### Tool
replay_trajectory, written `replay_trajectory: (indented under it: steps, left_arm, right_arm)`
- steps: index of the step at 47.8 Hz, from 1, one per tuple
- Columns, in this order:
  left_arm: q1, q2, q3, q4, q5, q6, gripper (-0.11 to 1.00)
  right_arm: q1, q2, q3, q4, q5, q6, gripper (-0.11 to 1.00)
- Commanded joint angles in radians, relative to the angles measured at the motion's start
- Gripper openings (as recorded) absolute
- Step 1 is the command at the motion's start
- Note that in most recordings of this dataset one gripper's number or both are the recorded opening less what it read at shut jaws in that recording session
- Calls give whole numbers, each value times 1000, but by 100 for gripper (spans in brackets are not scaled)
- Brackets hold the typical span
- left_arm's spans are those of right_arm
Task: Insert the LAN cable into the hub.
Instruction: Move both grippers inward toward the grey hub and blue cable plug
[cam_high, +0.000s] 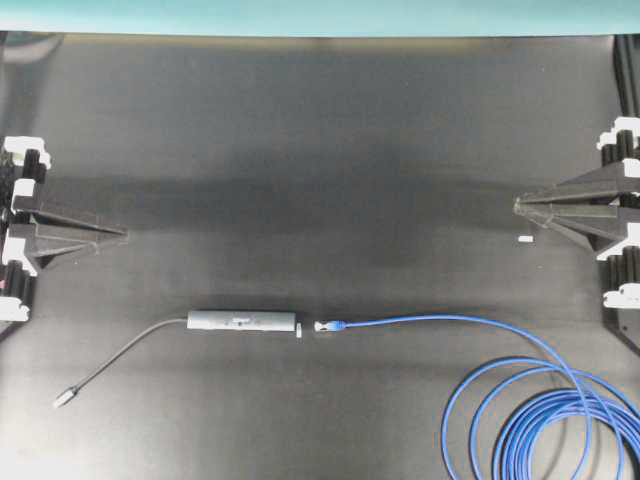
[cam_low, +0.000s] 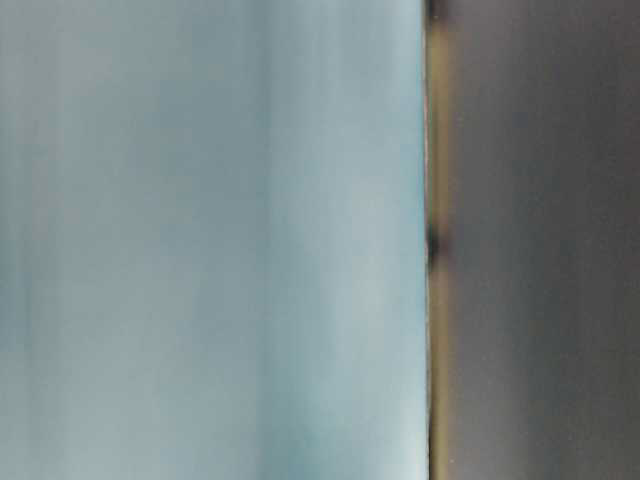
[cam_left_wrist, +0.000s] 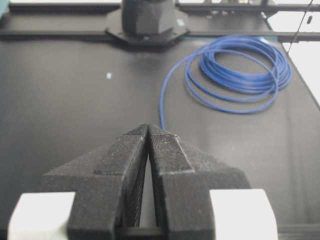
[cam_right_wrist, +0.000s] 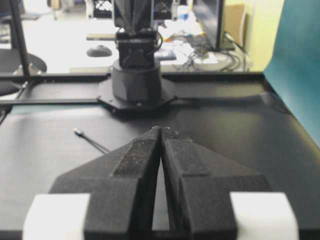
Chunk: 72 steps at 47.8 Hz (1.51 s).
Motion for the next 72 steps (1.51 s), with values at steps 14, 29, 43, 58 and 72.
replay_trajectory:
  steps: [14,29,43,58,72]
  left_arm:
    - [-52,183,-124,41,9,-26,1]
    - [-58,232,-141,41,97,-28,1]
    - [-69,264,-147,41,133,-28,45]
    - [-77,430,-117,43,-51,-55,75]
    - [-75,701,-41,41,-359,-170,76]
  right_arm:
    - [35,210,-143,31,239,31,0]
    - [71,434,-252,35,425,34,0]
    - [84,597,-341,35,486,32,50]
    - [118,723,-337,34,348,34,82]
    - [120,769,-342,35,278,34,83]
